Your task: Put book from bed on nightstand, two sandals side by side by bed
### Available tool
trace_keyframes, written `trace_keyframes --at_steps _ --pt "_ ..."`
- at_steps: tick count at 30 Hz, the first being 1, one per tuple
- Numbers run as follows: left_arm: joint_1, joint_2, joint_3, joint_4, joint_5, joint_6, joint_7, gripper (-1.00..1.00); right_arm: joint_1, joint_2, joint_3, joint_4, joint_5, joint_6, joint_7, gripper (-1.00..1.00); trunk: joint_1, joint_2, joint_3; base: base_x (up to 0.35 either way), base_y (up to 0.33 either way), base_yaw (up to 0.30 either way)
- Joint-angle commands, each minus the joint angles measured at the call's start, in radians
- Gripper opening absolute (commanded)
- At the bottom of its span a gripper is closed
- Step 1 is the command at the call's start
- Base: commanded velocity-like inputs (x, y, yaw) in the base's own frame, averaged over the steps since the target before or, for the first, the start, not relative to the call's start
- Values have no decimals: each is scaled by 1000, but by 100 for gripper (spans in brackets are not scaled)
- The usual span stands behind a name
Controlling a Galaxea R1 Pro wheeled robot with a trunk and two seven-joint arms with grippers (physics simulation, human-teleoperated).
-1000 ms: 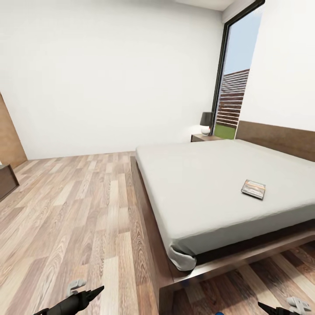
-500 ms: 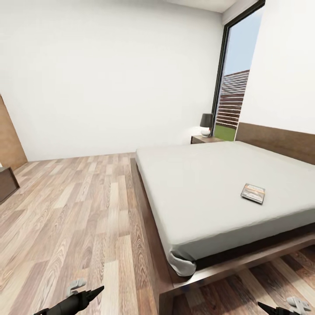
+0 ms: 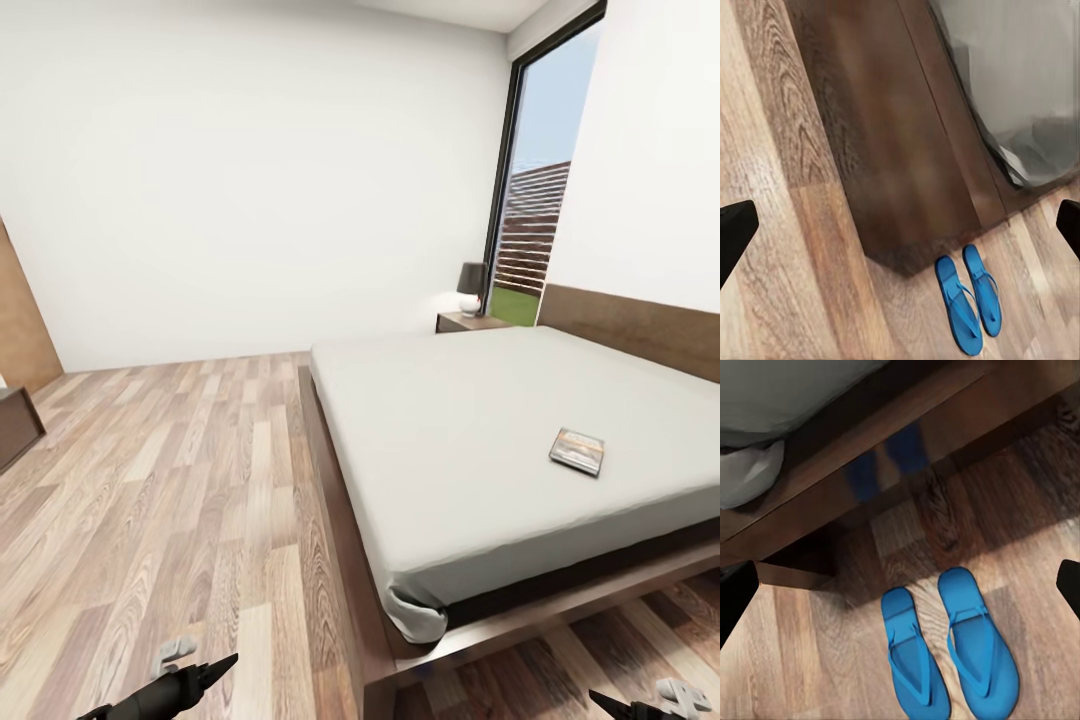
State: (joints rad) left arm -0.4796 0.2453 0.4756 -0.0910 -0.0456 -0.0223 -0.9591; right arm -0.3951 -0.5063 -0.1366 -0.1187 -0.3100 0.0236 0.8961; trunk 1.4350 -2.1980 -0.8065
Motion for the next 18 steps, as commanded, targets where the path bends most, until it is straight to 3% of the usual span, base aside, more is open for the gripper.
trace_keyframes --at_steps 1,10,18 --pt "-1 0 4 0 -5 -2 -3 100 0 0 -8 1 5 3 4 100 -4 7 2 0 0 0" --pt "-1 0 5 0 -5 -2 -3 100 0 0 -8 0 5 3 5 100 -35 63 27 0 0 -9" --pt "-1 0 5 0 -5 -2 -3 100 0 0 -8 1 5 3 6 100 -35 63 27 0 0 -200"
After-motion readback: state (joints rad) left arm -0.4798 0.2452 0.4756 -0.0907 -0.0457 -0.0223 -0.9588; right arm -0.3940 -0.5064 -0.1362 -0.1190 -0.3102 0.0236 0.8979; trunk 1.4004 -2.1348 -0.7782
